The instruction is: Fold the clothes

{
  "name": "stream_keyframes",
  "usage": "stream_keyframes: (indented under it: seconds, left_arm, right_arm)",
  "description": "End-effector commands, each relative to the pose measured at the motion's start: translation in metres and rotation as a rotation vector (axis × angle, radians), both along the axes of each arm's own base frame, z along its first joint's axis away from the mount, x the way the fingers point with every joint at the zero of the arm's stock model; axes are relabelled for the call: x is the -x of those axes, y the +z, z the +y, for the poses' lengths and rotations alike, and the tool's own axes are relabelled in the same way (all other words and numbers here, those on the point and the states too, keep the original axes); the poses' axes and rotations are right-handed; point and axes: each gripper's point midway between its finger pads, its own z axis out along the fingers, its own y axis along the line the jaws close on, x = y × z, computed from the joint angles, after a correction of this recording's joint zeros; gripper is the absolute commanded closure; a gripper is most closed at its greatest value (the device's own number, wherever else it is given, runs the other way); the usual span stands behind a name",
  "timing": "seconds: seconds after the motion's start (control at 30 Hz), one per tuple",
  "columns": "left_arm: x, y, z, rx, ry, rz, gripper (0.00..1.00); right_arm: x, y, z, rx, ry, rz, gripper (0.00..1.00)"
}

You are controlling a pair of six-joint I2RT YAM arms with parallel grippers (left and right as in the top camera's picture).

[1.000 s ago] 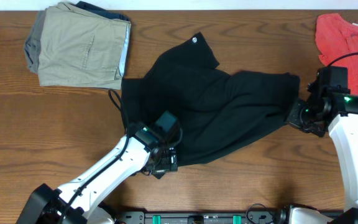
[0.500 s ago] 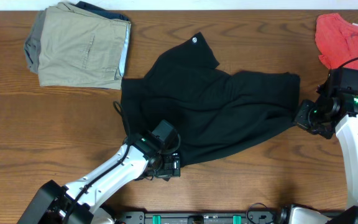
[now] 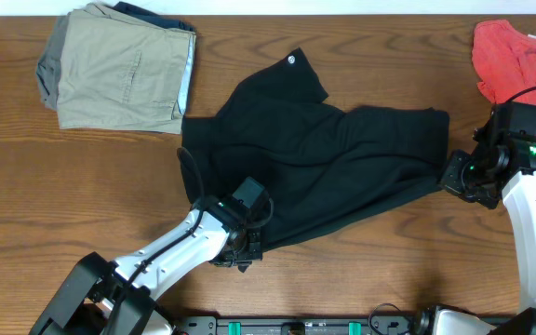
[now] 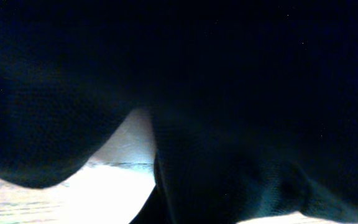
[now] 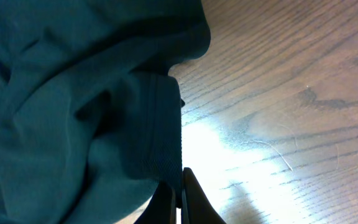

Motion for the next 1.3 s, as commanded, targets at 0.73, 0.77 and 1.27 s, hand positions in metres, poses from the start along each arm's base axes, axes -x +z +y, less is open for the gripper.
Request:
stream_keyframes:
  seconds: [0.73, 0.77, 1.27]
  left_arm:
    - [-0.018, 0.264, 0.065, -0.105, 0.048, -0.456, 0.93]
    - [-0.021, 0.267, 0.065, -0.100, 0.054, -0.477, 0.93]
    - [-0.063, 0.195, 0.034, -0.215, 0.034, -0.348, 0.55]
  right_arm:
    - [-0.012, 0.162, -0.007, 0.062, 0.015, -0.226, 0.99]
    - [-0.013, 0.167, -0.007, 0.065, 0.015, -0.237, 0.99]
    - [-0.015, 0.168, -0.011, 0.083, 0.009, -0.234, 0.99]
